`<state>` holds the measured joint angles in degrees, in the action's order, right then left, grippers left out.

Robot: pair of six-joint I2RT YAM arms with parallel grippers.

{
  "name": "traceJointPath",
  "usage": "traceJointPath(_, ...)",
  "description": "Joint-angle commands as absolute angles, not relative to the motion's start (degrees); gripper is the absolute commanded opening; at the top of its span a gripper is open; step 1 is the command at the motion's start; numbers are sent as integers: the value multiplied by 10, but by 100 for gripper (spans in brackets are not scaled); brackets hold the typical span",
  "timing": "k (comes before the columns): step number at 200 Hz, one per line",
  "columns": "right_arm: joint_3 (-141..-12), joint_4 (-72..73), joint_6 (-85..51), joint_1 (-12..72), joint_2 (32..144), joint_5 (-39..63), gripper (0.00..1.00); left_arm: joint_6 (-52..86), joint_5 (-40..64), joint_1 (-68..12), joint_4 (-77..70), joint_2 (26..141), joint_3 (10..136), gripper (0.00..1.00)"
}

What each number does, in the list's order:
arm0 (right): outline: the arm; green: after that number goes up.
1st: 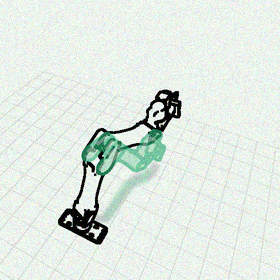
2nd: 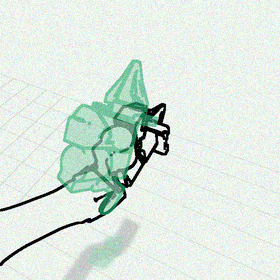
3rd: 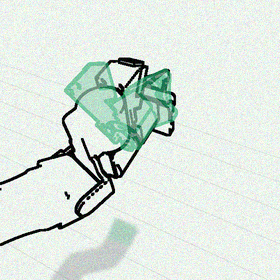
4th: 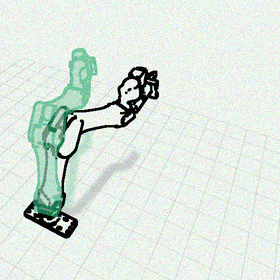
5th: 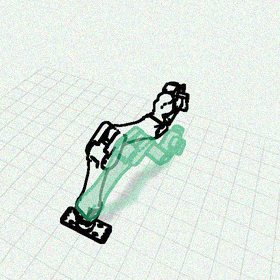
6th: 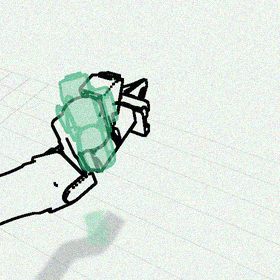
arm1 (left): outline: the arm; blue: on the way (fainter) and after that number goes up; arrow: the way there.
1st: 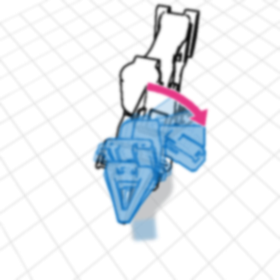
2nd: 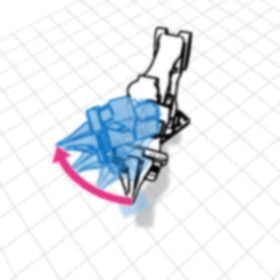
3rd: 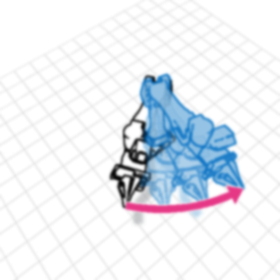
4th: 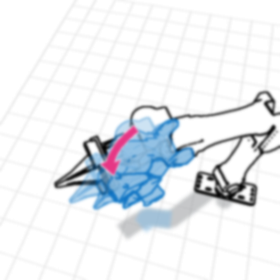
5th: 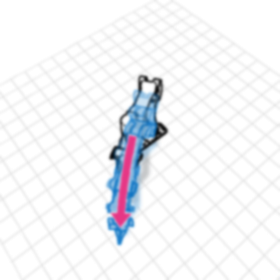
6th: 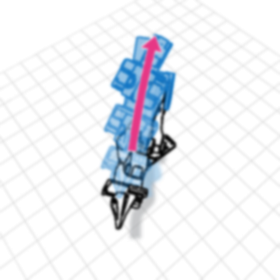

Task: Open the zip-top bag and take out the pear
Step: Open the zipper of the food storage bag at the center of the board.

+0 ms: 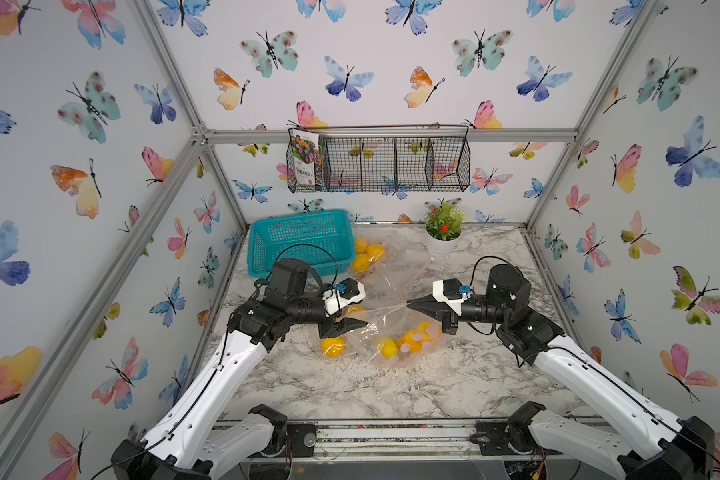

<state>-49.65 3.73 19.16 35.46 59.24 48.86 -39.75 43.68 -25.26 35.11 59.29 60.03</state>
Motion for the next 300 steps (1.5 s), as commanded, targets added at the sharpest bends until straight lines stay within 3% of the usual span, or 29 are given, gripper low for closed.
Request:
traceJointPath(1,-507,29,191,357,594,503,3,-397,424,-254,340,601,595,52)
traceJointPath(36,-507,29,191,357,599,517,3,-387,409,-255,339,648,618,33)
traceJointPath(60,-507,32,189,357,605,528,3,-386,436,-257,331,669,635,32)
traceJointPath(79,-509,40,182,357,609,520,3,-385,465,-274,328,688,645,37)
traceJointPath(100,-514,59,160,357,611,462,3,-395,491,-290,347,719,654,37)
traceJointPath(118,-521,67,147,357,611,396,2,-401,515,-293,374,752,667,32)
traceJointPath(146,-541,51,151,357,613,368,3,-423,536,-305,422,795,708,10)
traceJointPath(172,-565,17,127,357,609,278,22,-350,552,-307,367,794,732,3)
traceJointPath(187,-589,-21,93,357,605,163,34,-267,546,-307,286,780,733,1)
traceJointPath(199,-610,-56,45,357,598,39,51,-163,542,-307,189,769,724,1)
traceJointPath(217,-634,-100,-20,357,582,-107,61,-29,546,-318,54,769,713,0)
traceJointPath(241,-665,-155,-86,357,560,-191,63,89,467,-365,-38,788,736,0)
traceJointPath(300,-692,-218,-192,357,521,-165,60,255,293,-440,-141,824,753,0)
